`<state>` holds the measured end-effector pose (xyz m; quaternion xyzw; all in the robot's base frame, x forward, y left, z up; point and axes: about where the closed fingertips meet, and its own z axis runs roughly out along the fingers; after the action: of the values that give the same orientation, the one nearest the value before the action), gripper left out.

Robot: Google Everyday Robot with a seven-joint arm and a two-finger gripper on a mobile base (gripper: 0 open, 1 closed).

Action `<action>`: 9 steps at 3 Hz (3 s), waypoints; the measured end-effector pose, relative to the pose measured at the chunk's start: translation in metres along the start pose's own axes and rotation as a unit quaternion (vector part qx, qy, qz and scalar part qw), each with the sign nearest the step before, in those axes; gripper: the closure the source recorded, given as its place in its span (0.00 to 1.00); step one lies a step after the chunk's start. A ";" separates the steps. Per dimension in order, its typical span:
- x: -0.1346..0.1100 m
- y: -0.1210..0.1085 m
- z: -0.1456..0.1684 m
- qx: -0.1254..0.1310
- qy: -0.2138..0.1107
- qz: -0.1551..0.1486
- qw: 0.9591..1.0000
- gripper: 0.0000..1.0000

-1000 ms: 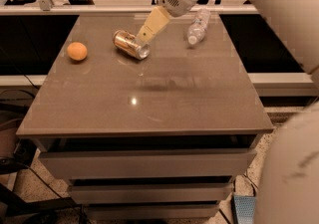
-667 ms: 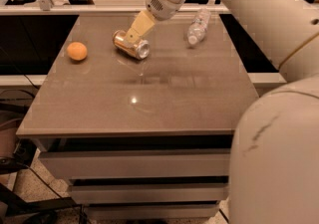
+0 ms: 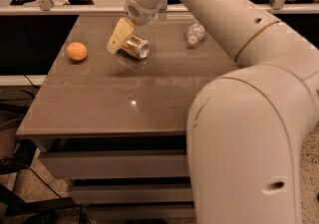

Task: Place orange can upright

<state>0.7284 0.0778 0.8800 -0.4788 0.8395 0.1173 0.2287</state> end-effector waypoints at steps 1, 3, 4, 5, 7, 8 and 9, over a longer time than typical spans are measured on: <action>-0.008 -0.001 0.023 0.004 0.024 -0.011 1.000 0.00; -0.003 -0.009 0.054 0.004 0.052 -0.006 0.999 0.16; -0.006 -0.012 0.057 0.007 0.055 -0.005 0.998 0.40; -0.012 -0.014 0.054 0.009 0.050 -0.004 0.999 0.63; -0.011 -0.024 -0.007 0.002 -0.097 0.055 0.994 1.00; 0.003 -0.004 -0.027 -0.031 -0.179 0.080 0.980 1.00; 0.016 0.016 -0.040 -0.055 -0.270 0.089 0.957 1.00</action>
Offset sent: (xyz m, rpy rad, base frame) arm 0.0323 0.0177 -0.0474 -0.1159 0.0476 -0.0065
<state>0.6964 0.0571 0.9068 -0.3643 0.7777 0.3083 0.4091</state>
